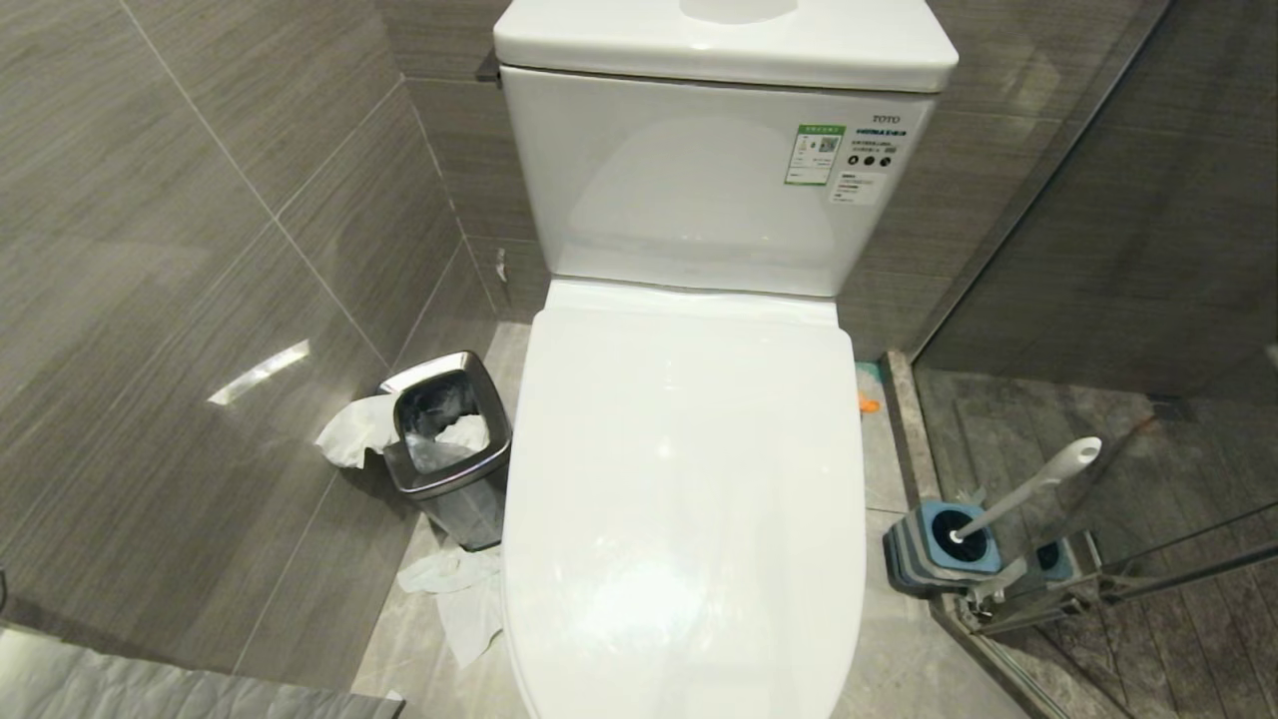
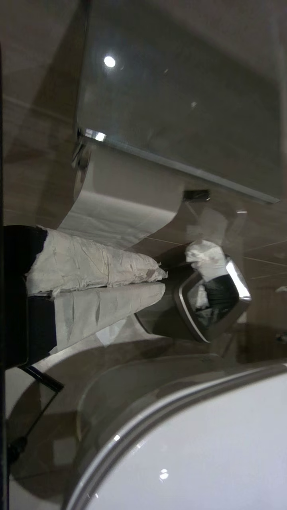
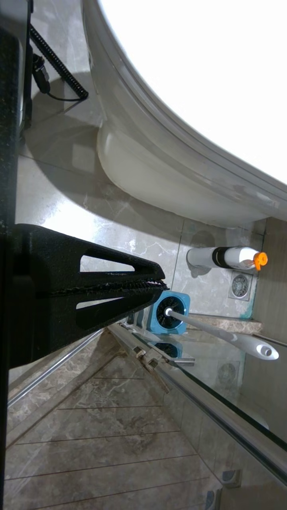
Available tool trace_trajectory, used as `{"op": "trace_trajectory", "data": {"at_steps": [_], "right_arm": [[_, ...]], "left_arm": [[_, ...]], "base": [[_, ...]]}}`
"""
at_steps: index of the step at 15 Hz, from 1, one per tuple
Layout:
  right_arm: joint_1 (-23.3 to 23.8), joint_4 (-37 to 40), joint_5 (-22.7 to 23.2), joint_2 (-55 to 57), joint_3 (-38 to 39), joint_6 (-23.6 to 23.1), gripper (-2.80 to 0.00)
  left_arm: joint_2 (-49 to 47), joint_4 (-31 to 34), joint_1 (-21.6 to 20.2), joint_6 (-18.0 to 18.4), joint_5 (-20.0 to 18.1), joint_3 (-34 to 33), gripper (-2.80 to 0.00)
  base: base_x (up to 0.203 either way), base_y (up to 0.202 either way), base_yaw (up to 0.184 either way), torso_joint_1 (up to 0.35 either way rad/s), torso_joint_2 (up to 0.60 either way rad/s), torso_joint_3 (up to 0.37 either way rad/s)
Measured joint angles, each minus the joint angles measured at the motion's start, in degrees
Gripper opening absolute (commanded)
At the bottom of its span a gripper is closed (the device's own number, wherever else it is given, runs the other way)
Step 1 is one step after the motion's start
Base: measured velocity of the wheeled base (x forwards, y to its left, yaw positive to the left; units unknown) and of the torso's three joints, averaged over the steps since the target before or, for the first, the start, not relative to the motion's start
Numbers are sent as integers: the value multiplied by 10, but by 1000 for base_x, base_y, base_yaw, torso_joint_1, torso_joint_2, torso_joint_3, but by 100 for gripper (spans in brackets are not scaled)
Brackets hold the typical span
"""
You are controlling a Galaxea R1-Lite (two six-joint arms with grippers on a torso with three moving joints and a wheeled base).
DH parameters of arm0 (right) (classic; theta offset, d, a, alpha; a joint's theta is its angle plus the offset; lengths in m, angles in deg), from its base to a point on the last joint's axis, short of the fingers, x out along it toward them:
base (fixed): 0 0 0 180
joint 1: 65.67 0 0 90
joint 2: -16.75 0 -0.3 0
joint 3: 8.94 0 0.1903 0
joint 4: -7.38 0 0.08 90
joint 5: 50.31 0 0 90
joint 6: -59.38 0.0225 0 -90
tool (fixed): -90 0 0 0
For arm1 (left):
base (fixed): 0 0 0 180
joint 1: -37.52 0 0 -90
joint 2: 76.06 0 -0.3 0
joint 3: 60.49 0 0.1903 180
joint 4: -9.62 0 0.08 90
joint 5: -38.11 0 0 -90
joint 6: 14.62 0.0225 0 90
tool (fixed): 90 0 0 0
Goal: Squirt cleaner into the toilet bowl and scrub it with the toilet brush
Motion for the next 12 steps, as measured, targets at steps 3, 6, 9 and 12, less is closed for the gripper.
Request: {"op": "trace_trajectory", "data": {"at_steps": [3,6,9,12], "right_arm": [[0,0,0,0,0,0,-280],[0,0,0,0,0,0,-280],[0,0,0,0,0,0,-280],[0,0,0,0,0,0,-280]], "left_arm": [[8,-132,0,10,9,-166,-280],[11,-258,0,27,-31,-253,-280],[11,-217,0,33,-88,-269,-280],[11,-215,0,-28,-75,-270,-280]], "base": [[0,0,0,0,0,0],[0,0,0,0,0,0],[0,0,0,0,0,0],[0,0,0,0,0,0]]}}
